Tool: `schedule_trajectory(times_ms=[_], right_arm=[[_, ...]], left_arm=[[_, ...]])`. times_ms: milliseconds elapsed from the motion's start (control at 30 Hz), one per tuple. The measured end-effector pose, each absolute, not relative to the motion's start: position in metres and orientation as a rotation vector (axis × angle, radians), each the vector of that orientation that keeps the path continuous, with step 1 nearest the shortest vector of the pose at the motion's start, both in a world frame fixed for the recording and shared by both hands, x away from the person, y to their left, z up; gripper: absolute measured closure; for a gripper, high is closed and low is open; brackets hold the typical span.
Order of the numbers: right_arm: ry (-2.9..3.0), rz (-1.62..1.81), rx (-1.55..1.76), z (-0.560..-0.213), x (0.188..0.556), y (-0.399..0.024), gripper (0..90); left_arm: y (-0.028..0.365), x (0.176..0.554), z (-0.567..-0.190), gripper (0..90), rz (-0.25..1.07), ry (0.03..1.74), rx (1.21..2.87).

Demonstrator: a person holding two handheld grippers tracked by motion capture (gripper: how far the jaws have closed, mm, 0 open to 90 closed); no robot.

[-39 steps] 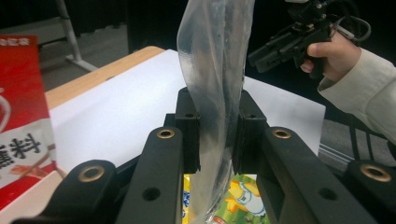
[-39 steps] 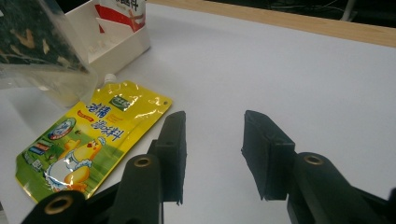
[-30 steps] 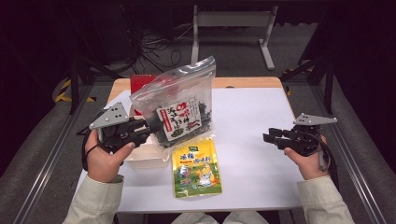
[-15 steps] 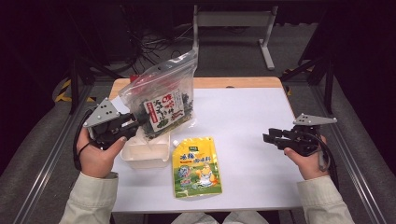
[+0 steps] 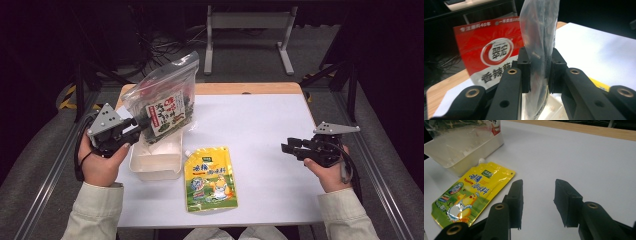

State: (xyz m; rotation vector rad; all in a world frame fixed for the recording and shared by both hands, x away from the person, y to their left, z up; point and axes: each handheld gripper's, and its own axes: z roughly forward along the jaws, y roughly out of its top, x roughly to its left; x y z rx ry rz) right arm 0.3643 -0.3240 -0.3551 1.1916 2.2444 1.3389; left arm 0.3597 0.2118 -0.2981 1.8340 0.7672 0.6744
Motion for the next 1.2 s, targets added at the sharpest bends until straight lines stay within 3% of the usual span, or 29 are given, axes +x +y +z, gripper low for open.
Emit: schedule_trajectory(times_ms=[467, 1200], right_arm=[[2.245, 1.342, 1.188, -0.355, 0.364, -0.324, 58.1], [2.250, 1.345, 1.186, -0.356, 0.365, -0.322, 56.9]], left_arm=[[0.220, 0.368, -0.310, 75.9, 0.732, 0.859, 1.883], [0.236, 0.392, -0.351, 75.7, 0.555, 0.919, 1.964]])
